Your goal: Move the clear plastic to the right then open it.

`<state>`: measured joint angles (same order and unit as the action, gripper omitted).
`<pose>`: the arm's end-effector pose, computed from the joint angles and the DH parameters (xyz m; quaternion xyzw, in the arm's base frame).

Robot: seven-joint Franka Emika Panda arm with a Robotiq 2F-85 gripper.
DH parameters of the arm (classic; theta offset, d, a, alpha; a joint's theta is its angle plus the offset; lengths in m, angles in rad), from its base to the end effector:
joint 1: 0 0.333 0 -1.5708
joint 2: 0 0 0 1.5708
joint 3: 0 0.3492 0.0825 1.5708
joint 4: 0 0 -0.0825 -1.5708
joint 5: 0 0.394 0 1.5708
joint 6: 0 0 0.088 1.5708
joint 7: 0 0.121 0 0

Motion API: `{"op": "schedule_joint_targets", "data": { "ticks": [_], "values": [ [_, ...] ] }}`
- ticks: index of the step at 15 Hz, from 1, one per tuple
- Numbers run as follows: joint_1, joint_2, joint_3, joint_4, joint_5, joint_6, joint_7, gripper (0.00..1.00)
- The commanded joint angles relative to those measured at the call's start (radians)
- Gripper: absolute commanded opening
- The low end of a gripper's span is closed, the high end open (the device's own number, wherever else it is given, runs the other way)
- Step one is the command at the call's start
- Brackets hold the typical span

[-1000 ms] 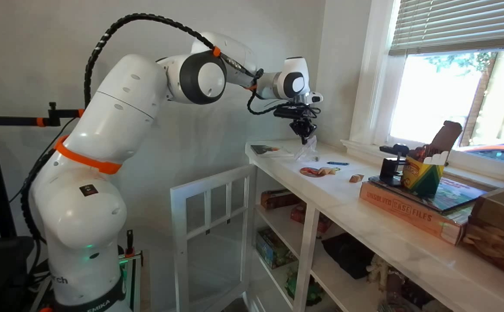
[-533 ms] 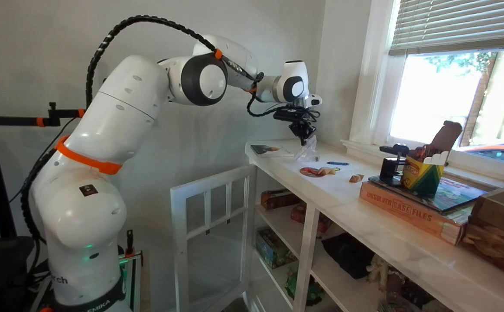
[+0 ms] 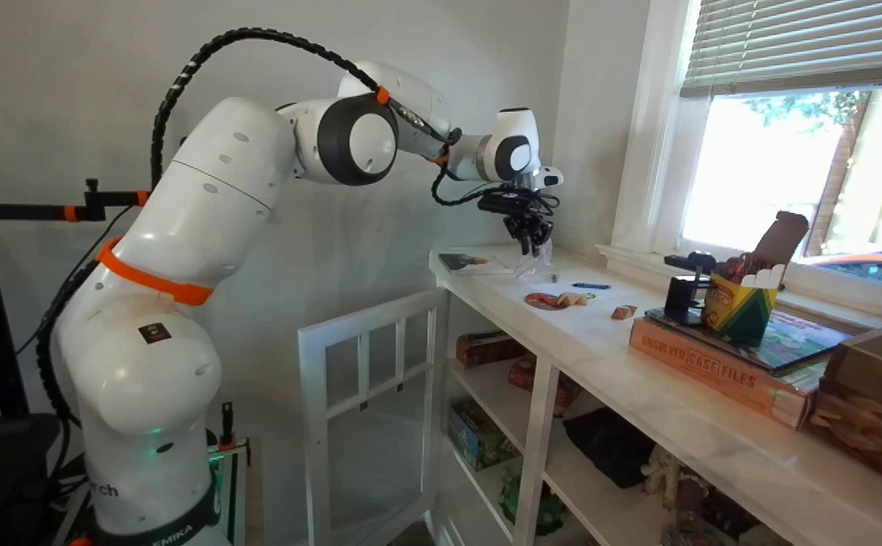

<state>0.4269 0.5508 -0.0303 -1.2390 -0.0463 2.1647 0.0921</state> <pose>0.7196 0.3055 0.5022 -0.9687 -0.1616 -0.1878 0.0173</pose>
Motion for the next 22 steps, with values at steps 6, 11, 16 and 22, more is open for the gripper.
{"op": "schedule_joint_targets", "data": {
  "ticks": [6,11,16,22],
  "values": [
    [-0.009,-0.006,0.006,-0.021,0.009,0.012,-0.018,1.00],
    [-0.010,-0.008,0.004,-0.024,0.007,0.009,-0.018,1.00],
    [-0.011,-0.012,0.003,-0.028,0.008,0.012,-0.017,1.00],
    [-0.016,-0.014,0.007,-0.030,0.017,0.016,-0.020,0.41]
  ]
}}
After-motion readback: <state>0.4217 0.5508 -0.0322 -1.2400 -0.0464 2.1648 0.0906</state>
